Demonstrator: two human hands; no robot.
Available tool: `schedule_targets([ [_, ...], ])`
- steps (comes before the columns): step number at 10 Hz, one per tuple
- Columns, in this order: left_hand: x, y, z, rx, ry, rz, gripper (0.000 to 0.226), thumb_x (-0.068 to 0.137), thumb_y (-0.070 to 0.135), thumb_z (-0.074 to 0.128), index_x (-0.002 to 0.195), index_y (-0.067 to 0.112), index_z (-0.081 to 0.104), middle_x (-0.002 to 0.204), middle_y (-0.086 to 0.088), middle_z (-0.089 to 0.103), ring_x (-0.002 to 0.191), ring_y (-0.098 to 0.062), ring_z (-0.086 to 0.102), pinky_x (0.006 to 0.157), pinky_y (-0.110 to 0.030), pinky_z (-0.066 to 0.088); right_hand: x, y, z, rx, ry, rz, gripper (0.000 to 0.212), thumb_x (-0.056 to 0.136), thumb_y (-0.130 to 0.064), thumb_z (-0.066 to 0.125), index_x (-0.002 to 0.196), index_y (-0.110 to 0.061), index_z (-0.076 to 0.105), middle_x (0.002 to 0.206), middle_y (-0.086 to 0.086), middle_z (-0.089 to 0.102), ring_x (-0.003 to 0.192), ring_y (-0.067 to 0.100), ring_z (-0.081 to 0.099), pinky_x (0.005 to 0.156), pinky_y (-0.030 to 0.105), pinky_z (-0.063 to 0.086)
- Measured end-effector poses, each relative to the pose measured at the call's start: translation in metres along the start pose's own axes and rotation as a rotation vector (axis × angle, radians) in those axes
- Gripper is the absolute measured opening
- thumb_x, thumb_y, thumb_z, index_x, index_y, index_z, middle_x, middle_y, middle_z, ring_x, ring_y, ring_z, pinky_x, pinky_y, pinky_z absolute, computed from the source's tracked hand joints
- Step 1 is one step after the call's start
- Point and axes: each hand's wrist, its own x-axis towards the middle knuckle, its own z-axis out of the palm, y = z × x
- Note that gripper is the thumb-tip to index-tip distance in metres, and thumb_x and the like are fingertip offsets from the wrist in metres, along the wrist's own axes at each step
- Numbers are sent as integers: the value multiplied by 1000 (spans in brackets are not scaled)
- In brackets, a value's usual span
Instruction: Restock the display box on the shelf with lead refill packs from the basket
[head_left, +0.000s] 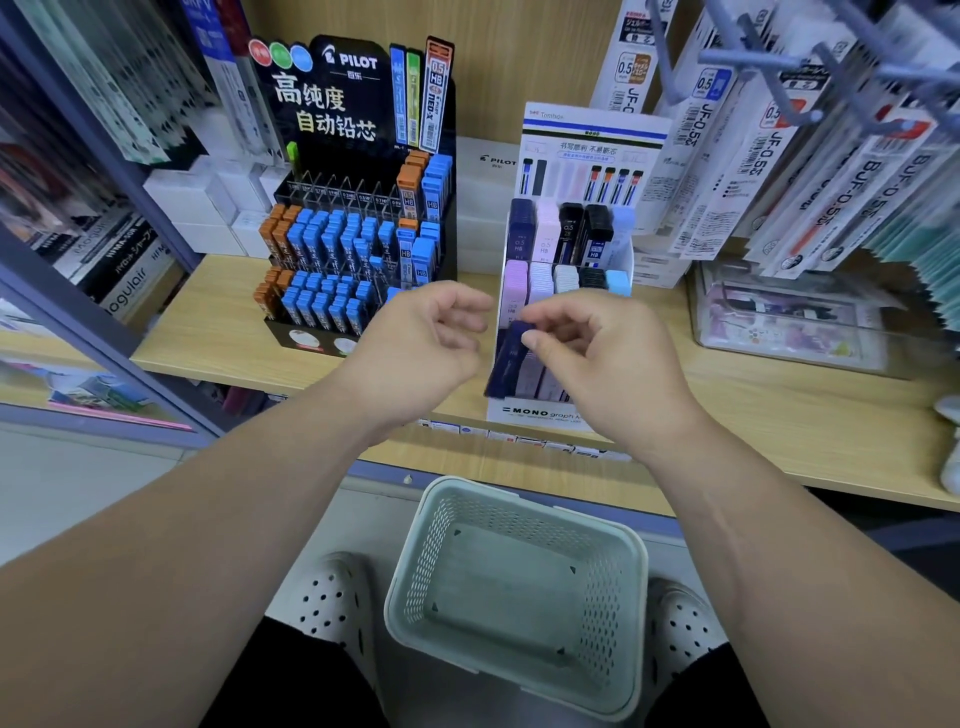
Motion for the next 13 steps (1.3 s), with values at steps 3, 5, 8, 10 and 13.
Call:
schedule_targets([
  [3,1,-3,10,-104,-158,-215,56,86,-9,44,131,21,59,125,4,65,105,-14,67,98,-38,52,-4,13,8,-236,79,-250,15,83,-10,72,97,-15,78,88,-6,68,81,13,66,76,35,57],
  [5,0,-4,11,-96,-162,-203,61,84,-11,42,120,35,59,118,14,64,106,-11,66,100,-40,51,-10,17,20,-260,89,-309,15,80,-4,76,92,-13,79,89,0,75,82,15,69,75,32,56],
  [8,-3,-4,12,-121,-162,-185,63,83,-13,40,104,42,62,116,17,65,107,-13,65,101,-42,50,-7,30,27,-419,147,-441,7,79,-9,78,79,-16,80,81,-5,74,78,26,58,72,33,49],
  [10,-3,-5,12,-128,-173,-176,67,80,-16,39,99,44,63,119,15,65,107,-9,64,100,-40,51,-7,37,29,-440,173,-384,8,77,-12,80,83,-19,81,87,-2,67,80,28,54,70,37,49],
  [13,-2,-5,6,-58,-112,-195,58,85,-4,48,133,26,58,134,8,60,117,-11,60,105,-41,47,-11,24,16,-349,119,-347,22,80,-20,78,102,-19,78,96,0,64,88,26,58,78,40,51],
])
